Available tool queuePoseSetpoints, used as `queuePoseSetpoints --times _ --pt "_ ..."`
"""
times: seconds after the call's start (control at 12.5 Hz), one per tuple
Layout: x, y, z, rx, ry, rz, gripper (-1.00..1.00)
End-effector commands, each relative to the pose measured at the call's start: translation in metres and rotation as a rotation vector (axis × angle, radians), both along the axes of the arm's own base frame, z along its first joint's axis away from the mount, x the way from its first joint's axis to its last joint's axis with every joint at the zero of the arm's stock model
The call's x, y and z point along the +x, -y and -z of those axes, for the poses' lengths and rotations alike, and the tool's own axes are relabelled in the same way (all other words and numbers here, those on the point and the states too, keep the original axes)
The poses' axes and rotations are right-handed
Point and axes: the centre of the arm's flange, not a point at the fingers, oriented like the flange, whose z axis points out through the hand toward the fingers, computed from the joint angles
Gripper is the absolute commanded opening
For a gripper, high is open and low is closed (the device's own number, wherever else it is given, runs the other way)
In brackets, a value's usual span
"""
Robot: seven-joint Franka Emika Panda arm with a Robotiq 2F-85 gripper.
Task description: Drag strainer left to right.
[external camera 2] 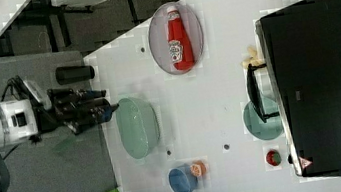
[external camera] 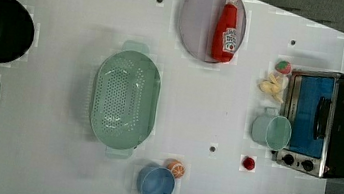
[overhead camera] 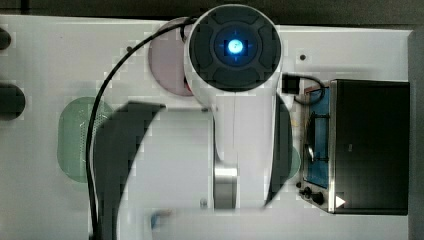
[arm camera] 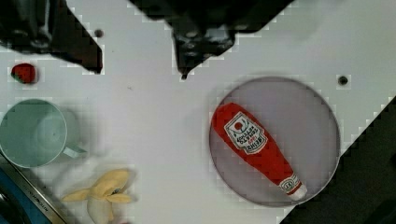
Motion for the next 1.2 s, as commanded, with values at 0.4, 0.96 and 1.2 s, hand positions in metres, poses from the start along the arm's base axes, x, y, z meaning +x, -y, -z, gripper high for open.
queuePoseSetpoints --times 0.4,0.96,1.2 --pt "-0.137 0.02 -0.086 0.032 0.044 0.027 1.0" --pt "-0.105 -0.17 -0.003 -0.045 -0.042 0.112 1.0" --pt "-0.101 -0.248 0.059 -0.053 -0.054 0.248 1.0"
